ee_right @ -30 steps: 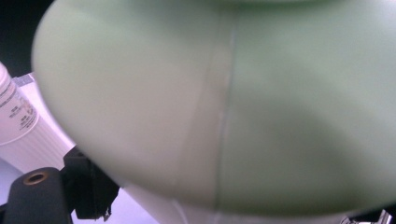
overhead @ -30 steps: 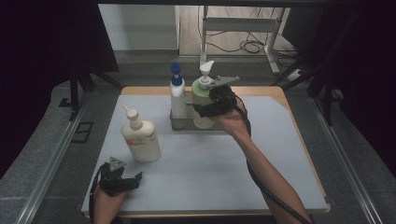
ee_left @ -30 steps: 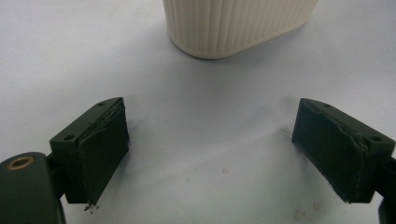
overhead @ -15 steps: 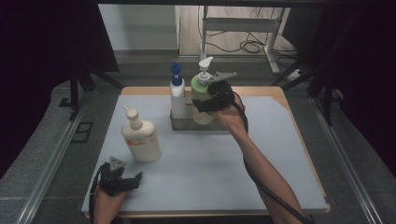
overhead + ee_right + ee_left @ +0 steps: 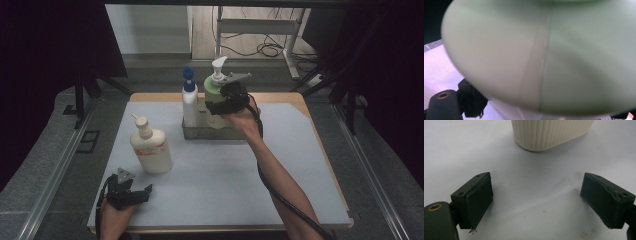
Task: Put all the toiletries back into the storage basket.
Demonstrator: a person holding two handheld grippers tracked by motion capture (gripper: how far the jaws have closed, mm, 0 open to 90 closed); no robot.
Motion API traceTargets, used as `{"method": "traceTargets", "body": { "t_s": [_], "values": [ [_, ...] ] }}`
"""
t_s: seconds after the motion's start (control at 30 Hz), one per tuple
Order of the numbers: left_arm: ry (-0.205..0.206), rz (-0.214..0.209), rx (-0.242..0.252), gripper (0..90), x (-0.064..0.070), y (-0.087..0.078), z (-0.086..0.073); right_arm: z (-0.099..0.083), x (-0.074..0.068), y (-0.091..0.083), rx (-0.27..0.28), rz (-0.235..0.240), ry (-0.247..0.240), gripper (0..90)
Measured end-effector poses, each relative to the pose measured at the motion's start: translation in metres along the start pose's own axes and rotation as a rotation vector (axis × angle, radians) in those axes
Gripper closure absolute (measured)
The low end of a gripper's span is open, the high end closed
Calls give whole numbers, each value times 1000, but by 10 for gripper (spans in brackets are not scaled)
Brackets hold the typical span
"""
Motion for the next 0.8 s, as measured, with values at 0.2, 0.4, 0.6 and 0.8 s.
{"method": "traceTargets", "body": {
  "t_s": [0.2, 0.4, 0.6, 0.8],
  "values": [
    [-1, -1, 1, 106, 0, 0, 0, 2, 2, 7, -1, -13, 1, 118],
    [-1, -1, 1, 106, 0, 0, 0, 3, 5, 14, 0, -19, 3, 118],
    [-1, 0, 0, 106, 0, 0, 0, 1, 5, 21, -5, -19, -1, 118],
    [0, 0, 0, 106, 0, 0, 0, -3, 5, 27, -17, -17, -2, 118]
  ]
}}
Point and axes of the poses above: each handheld gripper's, and its own axes: y roughly forward along the jaws, z roughly out of its top, x roughly to its right, the point moved 1 cm from there along y, roughly forward along the jaws, and after that the axes turned 3 degrees about -z, right-handed, at the moved point
